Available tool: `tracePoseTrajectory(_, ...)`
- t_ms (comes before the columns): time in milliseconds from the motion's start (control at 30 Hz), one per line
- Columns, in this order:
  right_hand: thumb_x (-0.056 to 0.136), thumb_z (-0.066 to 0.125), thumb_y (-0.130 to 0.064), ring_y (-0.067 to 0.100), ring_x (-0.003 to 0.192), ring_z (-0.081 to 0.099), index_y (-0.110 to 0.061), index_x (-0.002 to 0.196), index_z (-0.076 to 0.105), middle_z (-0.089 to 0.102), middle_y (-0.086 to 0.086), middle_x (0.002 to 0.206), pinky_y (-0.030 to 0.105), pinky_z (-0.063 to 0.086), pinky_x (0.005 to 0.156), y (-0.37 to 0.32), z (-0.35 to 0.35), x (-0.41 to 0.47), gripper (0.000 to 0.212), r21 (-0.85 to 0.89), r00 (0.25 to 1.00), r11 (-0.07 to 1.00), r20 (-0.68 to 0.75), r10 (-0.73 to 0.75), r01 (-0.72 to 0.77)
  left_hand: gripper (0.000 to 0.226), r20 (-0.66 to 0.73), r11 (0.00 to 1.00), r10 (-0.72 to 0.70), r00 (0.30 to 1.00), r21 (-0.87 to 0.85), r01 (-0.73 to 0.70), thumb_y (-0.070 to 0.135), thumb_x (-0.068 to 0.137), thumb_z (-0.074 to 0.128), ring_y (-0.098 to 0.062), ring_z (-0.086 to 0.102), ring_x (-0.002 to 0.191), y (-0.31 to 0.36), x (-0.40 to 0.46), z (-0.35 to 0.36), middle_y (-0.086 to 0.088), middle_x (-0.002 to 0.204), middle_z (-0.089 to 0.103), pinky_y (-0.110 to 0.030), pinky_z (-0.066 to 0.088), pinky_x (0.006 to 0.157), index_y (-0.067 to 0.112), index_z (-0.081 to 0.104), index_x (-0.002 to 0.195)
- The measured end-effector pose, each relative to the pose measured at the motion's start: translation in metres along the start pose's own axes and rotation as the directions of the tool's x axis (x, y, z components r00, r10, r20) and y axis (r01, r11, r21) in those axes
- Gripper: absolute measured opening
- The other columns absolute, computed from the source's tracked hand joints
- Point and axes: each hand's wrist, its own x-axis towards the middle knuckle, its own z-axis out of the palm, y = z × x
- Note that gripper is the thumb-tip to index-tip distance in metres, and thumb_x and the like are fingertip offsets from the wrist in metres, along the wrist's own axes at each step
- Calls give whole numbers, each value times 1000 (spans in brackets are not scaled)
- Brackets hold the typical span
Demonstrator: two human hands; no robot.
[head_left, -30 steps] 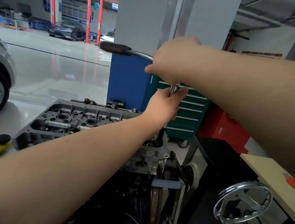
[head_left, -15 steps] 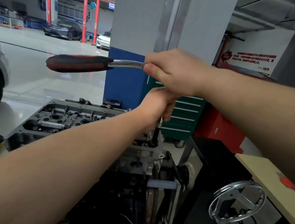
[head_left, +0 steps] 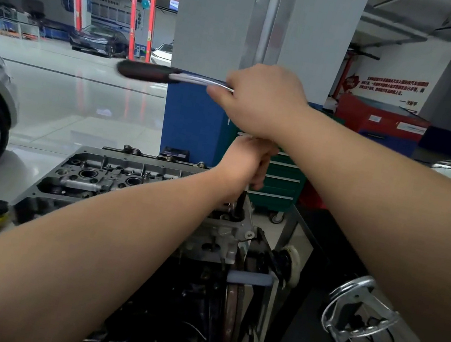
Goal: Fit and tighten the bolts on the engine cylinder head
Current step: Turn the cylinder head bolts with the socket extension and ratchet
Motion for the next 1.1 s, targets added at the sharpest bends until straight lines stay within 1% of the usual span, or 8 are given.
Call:
tracePoseTrajectory(100, 95, 32, -69, 29, 78, 55, -22, 83, 56, 54, -3, 70, 40, 43, 65, 11, 1, -20, 54, 227, 994, 970, -96, -60, 81, 31, 109, 996, -19, 994, -88, 29, 11, 83, 45, -18, 15, 50, -4, 3, -3, -1, 55, 20, -31, 22, 53, 23, 32, 58)
tracePoseTrajectory(233, 103, 34, -57, 28, 69, 45, -25, 78, 48, 36, -2, 64, 31, 26, 52, -6, 6, -9, 42, -52, 988, 992, -114, 105, -112, 34, -67, 990, 99, 993, 106, -91, -3, 91, 43, -13, 34, 50, -16, 2, 8, 4, 60, 38, -33, 36, 52, 23, 37, 70)
tracePoseTrajectory(367, 100, 45, -25, 22, 56, 37, -22, 79, 56, 42, -1, 67, 29, 24, 48, -21, 9, 11, 24, -229, 983, 958, 23, 182, -172, 53, -224, 926, 268, 937, 328, -187, -6, 101, 50, -2, 51, 77, -32, -5, 9, 17, 85, 51, -23, 50, 79, 44, 40, 83)
tracePoseTrajectory(500, 91, 31, -82, 23, 57, 44, -13, 65, 51, 49, 2, 61, 33, 29, 50, -10, 13, 2, 76, 24, 984, 992, -128, 123, -121, 39, 6, 996, 50, 999, 75, -50, 7, 100, 49, -17, 30, 50, -17, -2, -1, 1, 59, 37, -36, 31, 52, 25, 36, 68)
tracePoseTrajectory(633, 81, 29, -92, 24, 66, 53, -12, 71, 52, 53, 3, 61, 41, 42, 64, 11, 7, -23, 84, 343, 982, 939, -169, 83, -20, 40, 169, 997, -54, 984, -45, 62, 14, 101, 51, -16, 18, 46, -17, 0, -1, -2, 50, 27, -30, 19, 51, 21, 33, 66)
tracePoseTrajectory(900, 99, 39, -19, 26, 77, 46, -27, 102, 70, 40, -2, 71, 31, 20, 49, -15, 6, 2, 32, -205, 990, 969, -12, 140, -139, 47, -246, 890, 262, 933, 435, -135, 3, 101, 52, 2, 46, 67, -40, -7, 10, 16, 77, 49, -18, 45, 69, 41, 38, 78)
tracePoseTrajectory(1033, 103, 35, -55, 24, 62, 44, -19, 70, 59, 42, 0, 62, 30, 19, 51, -11, 12, 2, 54, -74, 985, 990, -132, 112, -123, 30, -12, 994, 60, 998, 88, -59, 21, 90, 54, -16, 34, 49, -30, -2, 0, 3, 59, 41, -30, 35, 48, 29, 40, 65)
tracePoseTrajectory(1100, 95, 32, -76, 23, 57, 46, -9, 67, 55, 49, 3, 59, 34, 27, 53, 0, 13, -5, 76, 241, 986, 967, -122, 113, -81, 40, 200, 997, -11, 980, -74, 26, 30, 94, 56, -16, 17, 47, -28, 2, -10, 1, 52, 27, -24, 20, 47, 27, 33, 62)
